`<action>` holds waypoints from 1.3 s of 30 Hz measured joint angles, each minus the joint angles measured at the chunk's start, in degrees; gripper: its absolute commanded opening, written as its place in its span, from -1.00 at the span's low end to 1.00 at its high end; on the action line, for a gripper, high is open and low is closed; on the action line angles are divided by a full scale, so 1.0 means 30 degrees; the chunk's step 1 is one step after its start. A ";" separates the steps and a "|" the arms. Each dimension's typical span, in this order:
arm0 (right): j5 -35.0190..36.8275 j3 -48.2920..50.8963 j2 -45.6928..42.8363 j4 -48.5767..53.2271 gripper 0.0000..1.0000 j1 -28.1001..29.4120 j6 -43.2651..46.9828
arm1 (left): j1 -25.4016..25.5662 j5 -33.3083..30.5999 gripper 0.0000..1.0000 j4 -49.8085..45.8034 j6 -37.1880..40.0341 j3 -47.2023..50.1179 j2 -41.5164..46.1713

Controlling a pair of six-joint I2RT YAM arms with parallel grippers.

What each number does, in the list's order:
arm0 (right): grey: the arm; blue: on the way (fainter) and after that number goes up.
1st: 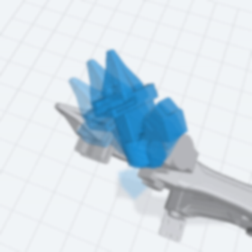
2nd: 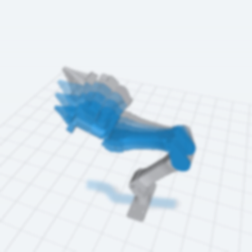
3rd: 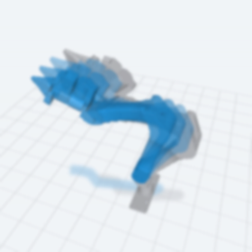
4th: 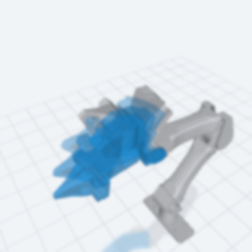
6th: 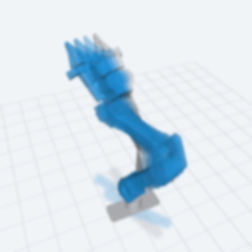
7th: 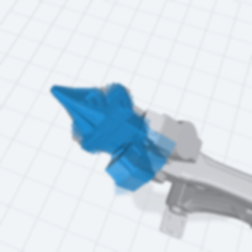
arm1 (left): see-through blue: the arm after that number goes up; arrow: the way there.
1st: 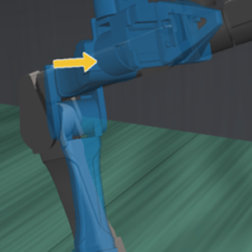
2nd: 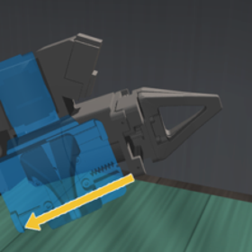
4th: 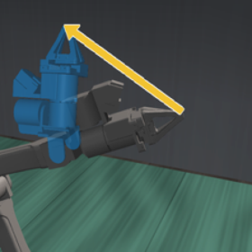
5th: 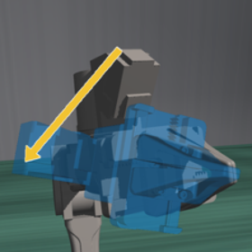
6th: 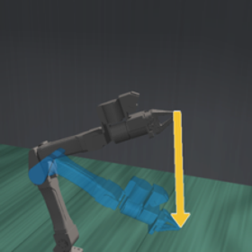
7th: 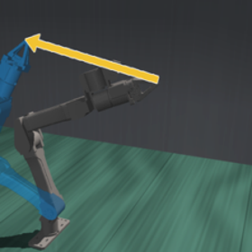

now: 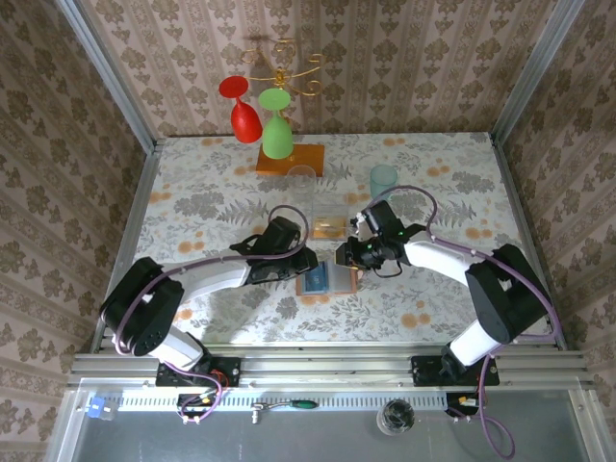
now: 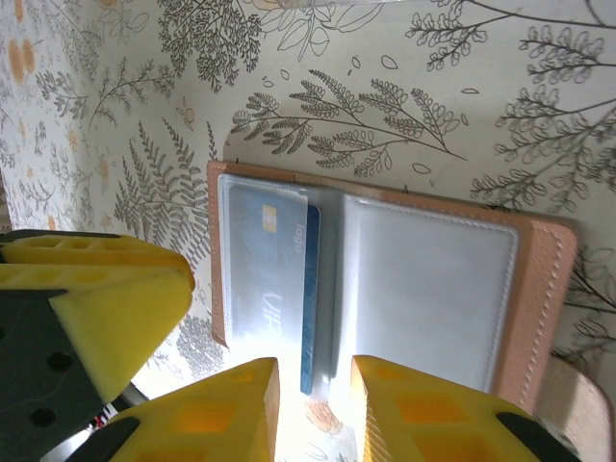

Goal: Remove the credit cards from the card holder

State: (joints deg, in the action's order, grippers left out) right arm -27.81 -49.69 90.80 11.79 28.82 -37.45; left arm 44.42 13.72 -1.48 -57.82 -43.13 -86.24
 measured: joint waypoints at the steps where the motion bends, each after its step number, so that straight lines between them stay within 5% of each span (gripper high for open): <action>1: -0.0029 -0.0117 0.0233 -0.0036 -0.49 0.0036 -0.0066 | -0.0226 0.0058 -0.64 -0.0007 0.0029 0.0204 0.0168; 14: -0.0481 -0.1639 0.3220 -0.1443 -0.52 0.0889 -0.1042 | -0.1705 0.1151 -0.66 0.0095 0.0437 0.1792 0.0794; 39: 0.0277 -0.1625 0.4473 -0.1472 -0.54 0.0918 -0.0510 | -0.2215 0.1501 -0.66 0.0219 0.0845 0.1996 0.0648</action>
State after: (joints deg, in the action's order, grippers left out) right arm -26.98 -54.57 104.22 7.38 31.57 -38.98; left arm 37.78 18.22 -0.82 -55.29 -37.15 -84.29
